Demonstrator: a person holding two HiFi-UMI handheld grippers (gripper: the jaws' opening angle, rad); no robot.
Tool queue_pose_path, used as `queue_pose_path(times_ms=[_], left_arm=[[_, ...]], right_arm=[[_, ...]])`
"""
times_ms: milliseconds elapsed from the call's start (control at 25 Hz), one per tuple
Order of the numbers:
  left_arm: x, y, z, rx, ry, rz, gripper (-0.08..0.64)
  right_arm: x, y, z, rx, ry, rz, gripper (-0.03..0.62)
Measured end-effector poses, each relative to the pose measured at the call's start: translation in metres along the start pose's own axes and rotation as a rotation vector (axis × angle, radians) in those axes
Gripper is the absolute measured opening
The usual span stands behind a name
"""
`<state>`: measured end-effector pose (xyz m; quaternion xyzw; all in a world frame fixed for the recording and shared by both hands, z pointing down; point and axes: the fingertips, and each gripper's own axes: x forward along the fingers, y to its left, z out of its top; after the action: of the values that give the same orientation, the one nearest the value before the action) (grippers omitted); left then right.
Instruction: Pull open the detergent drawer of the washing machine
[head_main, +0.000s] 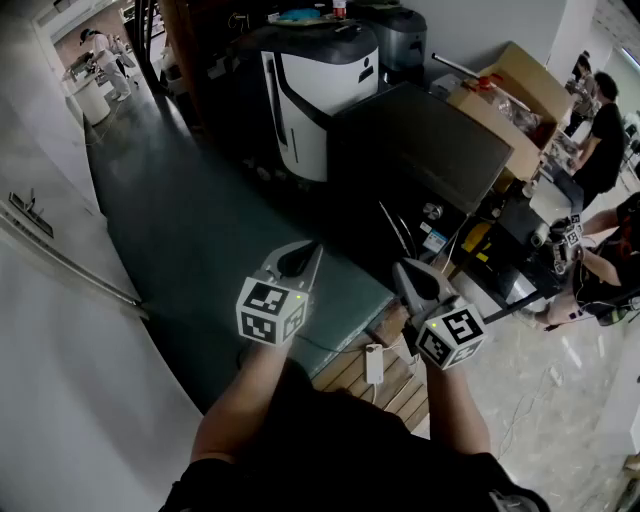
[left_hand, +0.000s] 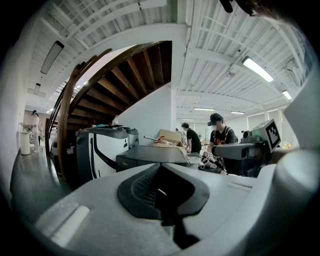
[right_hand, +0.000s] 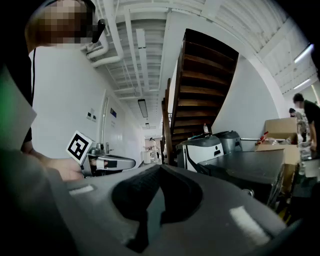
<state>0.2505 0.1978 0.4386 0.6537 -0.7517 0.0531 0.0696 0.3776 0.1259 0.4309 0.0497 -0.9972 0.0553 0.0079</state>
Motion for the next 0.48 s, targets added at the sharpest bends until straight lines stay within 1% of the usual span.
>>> queue_pose_path(times_ms=[320,480], left_arm=[[-0.005,0.001,-0.007,-0.006,0.013,0.002,0.011],[-0.011,-0.003,-0.010,-0.006,0.017,0.003,0.011]], right_arm=[[0.002,0.011,-0.002,0.003,0.000,0.027,0.002],[-0.002,0.017,-0.009,0.024,0.005,0.030,0.002]])
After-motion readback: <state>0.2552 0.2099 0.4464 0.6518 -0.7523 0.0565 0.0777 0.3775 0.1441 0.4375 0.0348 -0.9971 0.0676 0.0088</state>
